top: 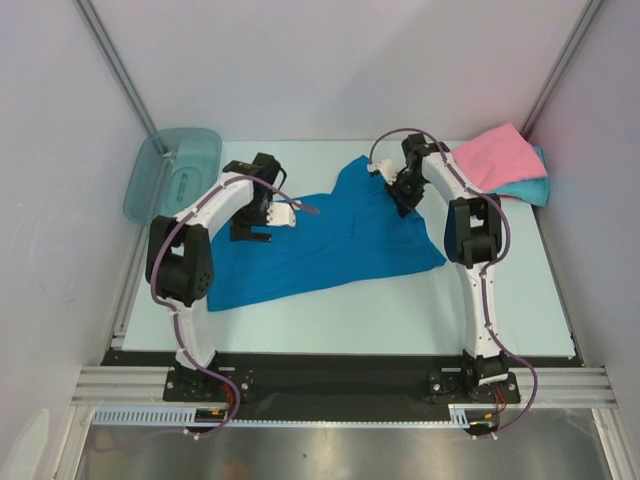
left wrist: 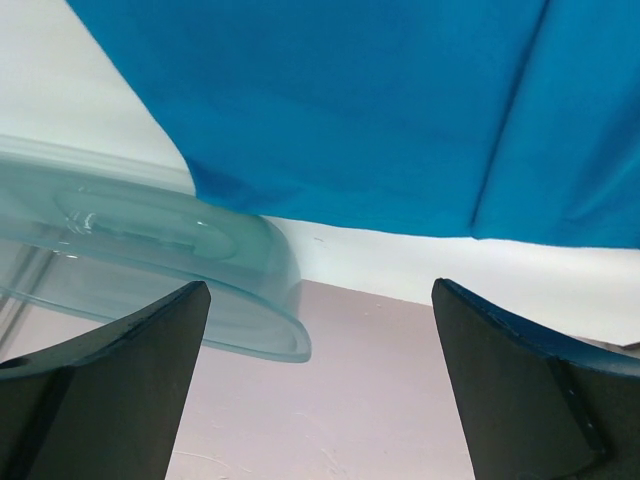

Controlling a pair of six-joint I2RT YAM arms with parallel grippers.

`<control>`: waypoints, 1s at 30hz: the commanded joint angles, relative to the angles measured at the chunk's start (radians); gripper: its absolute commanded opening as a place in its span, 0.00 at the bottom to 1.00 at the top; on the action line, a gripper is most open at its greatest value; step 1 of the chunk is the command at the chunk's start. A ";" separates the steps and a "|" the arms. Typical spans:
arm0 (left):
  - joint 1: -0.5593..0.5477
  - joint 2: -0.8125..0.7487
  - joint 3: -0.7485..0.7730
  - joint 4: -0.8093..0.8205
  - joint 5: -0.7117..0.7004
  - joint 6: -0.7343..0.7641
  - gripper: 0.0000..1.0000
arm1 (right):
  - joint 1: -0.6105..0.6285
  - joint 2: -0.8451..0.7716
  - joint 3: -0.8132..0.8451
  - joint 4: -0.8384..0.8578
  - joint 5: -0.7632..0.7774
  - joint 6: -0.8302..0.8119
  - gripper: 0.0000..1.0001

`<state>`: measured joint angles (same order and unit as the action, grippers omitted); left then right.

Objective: Fold and stack the t-shirts
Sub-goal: Fold the tshirt

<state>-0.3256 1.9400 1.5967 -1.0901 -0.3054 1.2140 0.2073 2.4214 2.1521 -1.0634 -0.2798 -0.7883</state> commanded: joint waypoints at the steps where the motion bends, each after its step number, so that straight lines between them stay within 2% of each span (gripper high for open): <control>1: -0.018 0.000 0.069 0.019 0.028 -0.027 1.00 | 0.007 0.044 0.110 0.054 0.024 0.035 0.00; 9: -0.029 0.004 0.109 0.022 0.015 -0.057 1.00 | 0.011 0.094 0.129 0.069 0.018 0.063 0.00; 30: -0.069 0.066 0.256 0.042 -0.011 -0.064 1.00 | -0.147 -0.027 -0.193 0.207 0.080 0.119 0.00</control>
<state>-0.3706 1.9888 1.8103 -1.0554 -0.3107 1.1675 0.1116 2.3798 2.0148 -0.8318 -0.3153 -0.6762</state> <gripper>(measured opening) 0.996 0.009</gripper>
